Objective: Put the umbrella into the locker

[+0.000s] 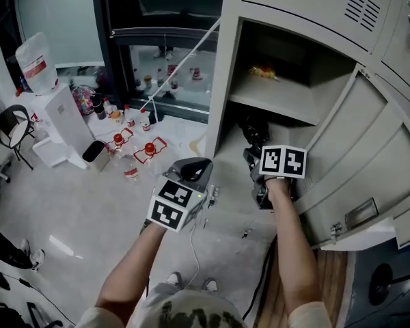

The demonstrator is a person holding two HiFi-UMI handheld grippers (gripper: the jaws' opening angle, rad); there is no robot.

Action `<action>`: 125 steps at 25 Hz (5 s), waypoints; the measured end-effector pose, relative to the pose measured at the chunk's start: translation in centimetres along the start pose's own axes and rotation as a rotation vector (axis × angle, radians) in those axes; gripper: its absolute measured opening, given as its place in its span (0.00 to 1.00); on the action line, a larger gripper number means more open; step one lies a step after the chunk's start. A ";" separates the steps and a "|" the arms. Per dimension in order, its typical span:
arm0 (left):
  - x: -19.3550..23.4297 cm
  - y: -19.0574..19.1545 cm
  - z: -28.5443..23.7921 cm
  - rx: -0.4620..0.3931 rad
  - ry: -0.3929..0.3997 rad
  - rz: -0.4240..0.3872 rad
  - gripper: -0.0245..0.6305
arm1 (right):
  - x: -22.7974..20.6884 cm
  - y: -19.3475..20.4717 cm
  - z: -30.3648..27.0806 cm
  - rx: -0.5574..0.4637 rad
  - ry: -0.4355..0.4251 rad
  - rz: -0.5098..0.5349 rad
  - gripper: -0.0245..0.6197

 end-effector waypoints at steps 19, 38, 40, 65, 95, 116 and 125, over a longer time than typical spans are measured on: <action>1.5 0.0 -0.5 0.016 -0.075 -0.014 0.04 | -3.6 -4.2 -5.5 0.105 0.180 0.189 0.17; 2.7 1.1 -1.8 0.058 -0.076 0.007 0.04 | -8.5 -4.5 -8.7 0.259 0.451 0.524 0.18; 2.7 1.3 -1.7 0.064 -0.076 0.003 0.04 | -7.9 -4.7 -8.4 0.260 0.473 0.565 0.19; 2.9 2.5 -0.3 0.078 -0.069 0.010 0.04 | -7.7 -4.5 -7.4 0.184 0.526 0.693 0.39; 2.3 -1.9 -2.3 -0.013 0.026 0.037 0.04 | 2.2 -4.6 8.5 -0.278 0.260 0.365 0.27; 1.7 -3.2 -2.1 -0.054 0.031 0.065 0.04 | 4.0 -1.0 12.7 -0.393 0.265 0.351 0.04; 2.0 -3.2 -2.2 -0.051 0.022 0.062 0.04 | 4.0 -0.8 12.0 -0.381 0.250 0.355 0.04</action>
Point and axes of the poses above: the fingertips, and each gripper's own axes: z backward along the fingers, x to its left, y out of its underside, the point moved 1 cm from there along z, backward along the fingers, and after that the axes turned 2 degrees about x, right-handed, at the moved point
